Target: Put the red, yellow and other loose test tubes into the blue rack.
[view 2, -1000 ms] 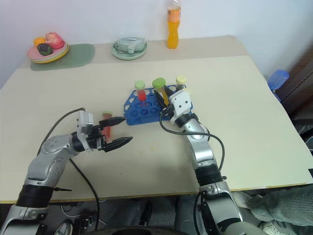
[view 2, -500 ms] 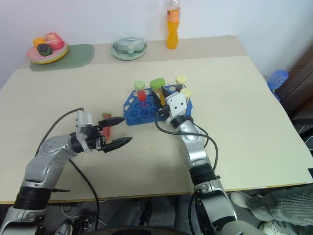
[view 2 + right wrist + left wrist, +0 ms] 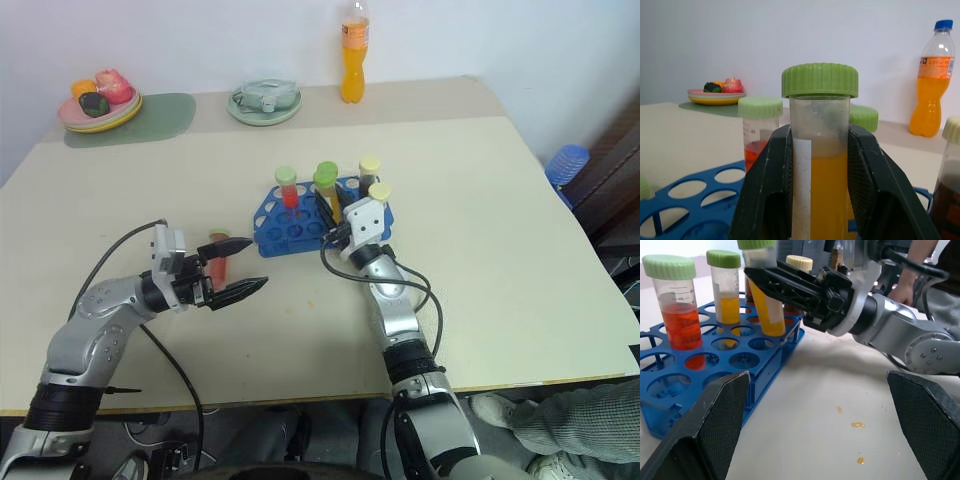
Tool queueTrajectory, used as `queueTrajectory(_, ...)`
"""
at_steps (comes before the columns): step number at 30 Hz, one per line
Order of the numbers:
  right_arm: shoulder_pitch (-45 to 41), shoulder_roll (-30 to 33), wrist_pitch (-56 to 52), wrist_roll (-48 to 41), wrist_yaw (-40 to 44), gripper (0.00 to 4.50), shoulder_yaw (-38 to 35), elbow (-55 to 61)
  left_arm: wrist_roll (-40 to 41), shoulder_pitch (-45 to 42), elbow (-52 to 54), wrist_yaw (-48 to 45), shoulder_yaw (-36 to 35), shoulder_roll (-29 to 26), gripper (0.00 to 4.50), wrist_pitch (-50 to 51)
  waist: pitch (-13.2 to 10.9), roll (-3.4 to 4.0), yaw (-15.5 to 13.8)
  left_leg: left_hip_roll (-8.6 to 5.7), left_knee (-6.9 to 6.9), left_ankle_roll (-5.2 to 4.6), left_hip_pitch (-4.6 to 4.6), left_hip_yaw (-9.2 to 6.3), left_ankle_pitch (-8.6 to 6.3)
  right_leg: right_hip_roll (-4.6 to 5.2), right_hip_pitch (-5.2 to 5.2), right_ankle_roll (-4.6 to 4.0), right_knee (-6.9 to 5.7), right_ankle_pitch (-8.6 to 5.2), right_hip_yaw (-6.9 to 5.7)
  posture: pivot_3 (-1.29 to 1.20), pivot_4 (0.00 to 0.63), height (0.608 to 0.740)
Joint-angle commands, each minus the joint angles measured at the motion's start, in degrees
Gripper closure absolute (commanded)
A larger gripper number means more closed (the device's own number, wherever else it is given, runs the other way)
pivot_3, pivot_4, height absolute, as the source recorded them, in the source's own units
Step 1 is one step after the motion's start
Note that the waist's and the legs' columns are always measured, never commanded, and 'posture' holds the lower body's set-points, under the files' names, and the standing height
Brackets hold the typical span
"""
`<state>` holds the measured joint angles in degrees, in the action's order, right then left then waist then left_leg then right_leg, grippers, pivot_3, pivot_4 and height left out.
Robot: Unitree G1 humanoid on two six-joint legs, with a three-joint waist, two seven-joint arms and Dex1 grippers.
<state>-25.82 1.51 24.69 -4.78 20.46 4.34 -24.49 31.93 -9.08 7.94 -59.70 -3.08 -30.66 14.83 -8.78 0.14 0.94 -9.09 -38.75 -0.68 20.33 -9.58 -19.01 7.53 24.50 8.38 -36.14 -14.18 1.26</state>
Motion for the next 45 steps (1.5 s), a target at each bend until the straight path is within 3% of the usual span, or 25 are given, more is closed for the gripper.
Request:
queueTrajectory(1, 1.1, 0.0, 0.2, -0.2, 0.8, 2.29, 0.2, -0.9, 1.0, 0.2, 1.4, -0.3, -1.5, -0.4, 0.0, -0.3, 0.0, 0.0, 0.0, 0.0, 0.01, 0.0, 0.0, 0.0, 0.0, 0.0, 0.0, 0.0, 0.0, 0.0, 0.0, 0.0, 0.15, 0.74)
queueTrajectory(5, 1.0, 0.8, 1.4, 2.2, -0.1, 0.33, 0.7, -0.3, 1.0, 0.6, 1.9, -0.1, -1.4, -0.2, 0.0, -0.3, 0.0, 0.04, 0.1, 0.01, 0.04, 0.0, 0.03, 0.0, 0.0, 0.0, 0.05, 0.0, 0.0, 0.0, 0.01, 0.0, 0.15, 0.74)
queueTrajectory(6, 1.0, 1.2, 1.4, 2.8, -0.3, 0.06, 0.9, -0.2, 1.1, 0.5, 1.9, 0.0, -1.3, -0.1, 0.0, -0.3, 0.0, 0.05, 0.1, 0.0, 0.04, 0.0, 0.04, 0.01, 0.0, -0.01, 0.07, 0.0, 0.0, 0.0, 0.02, 0.0, 0.15, 0.74)
queueTrajectory(13, 2.5, 3.6, 1.2, 4.6, 0.6, 0.06, 1.7, 3.3, 1.3, 1.0, 2.1, 0.5, -1.6, 0.3, 0.0, -0.4, 0.0, 0.05, -0.1, 0.0, 0.05, 0.0, 0.05, 0.0, 0.0, -0.01, 0.08, 0.0, 0.0, 0.0, 0.02, 0.0, 0.15, 0.74)
queueTrajectory(22, 14.4, 14.3, -8.9, 0.5, 8.3, 0.06, 0.1, 22.3, 3.9, 2.0, 3.7, 5.2, -4.5, 1.6, 0.0, 1.6, 0.0, 0.04, -0.3, 0.0, 0.06, 0.0, 0.09, 0.0, 0.0, 0.0, 0.07, 0.0, 0.06, 0.0, 0.03, 0.0, 0.15, 0.74)
queueTrajectory(28, 22.1, 24.1, -17.3, -6.9, 15.3, 0.06, -4.2, 35.1, 5.5, 2.1, 9.0, 19.0, -8.0, 4.7, 0.0, 8.1, 0.0, 0.01, -1.0, 0.0, 0.04, -0.02, 0.12, 0.02, -0.01, 0.03, 0.05, 0.0, 0.11, 0.0, 0.05, 0.0, 0.15, 0.74)
queueTrajectory(35, 23.7, 35.8, -29.1, -21.8, 25.9, 0.06, -11.2, 46.3, 5.3, -3.9, 17.5, 47.0, -13.0, 4.7, 0.0, 30.7, -0.1, -0.06, -1.8, 0.01, -0.01, -0.02, 0.13, 0.03, -0.02, 0.03, -0.01, 0.02, 0.15, -0.01, 0.08, 0.0, 0.15, 0.74)
queueTrajectory(38, 22.6, 38.6, -31.6, -24.4, 28.1, 0.06, -12.9, 47.7, 8.7, -12.9, 16.6, 61.5, -19.4, 8.6, 0.0, 53.3, -0.2, -0.18, -2.1, 0.0, -0.08, -0.03, 0.15, 0.01, -0.02, 0.03, -0.04, 0.03, 0.13, -0.01, 0.06, 0.0, 0.15, 0.74)
queueTrajectory(41, 22.6, 40.3, -32.1, -24.0, 30.1, 0.06, -13.0, 47.8, 8.2, -22.6, 14.1, 66.3, -26.6, 13.0, 0.0, 73.2, -0.3, -0.38, -3.1, 0.0, -0.16, -0.03, 0.16, 0.02, -0.02, 0.02, -0.04, 0.04, 0.09, 0.0, 0.03, 0.0, 0.15, 0.74)
queueTrajectory(45, 22.3, 40.2, -32.1, -23.7, 30.5, 0.06, -13.4, 46.8, 12.4, -28.9, 7.1, 73.4, -29.1, 14.3, 0.0, 77.7, -0.3, -0.45, -3.3, 0.0, -0.14, -0.03, 0.19, 0.01, -0.03, 0.02, 0.02, 0.04, 0.09, 0.0, 0.01, 0.0, 0.15, 0.74)
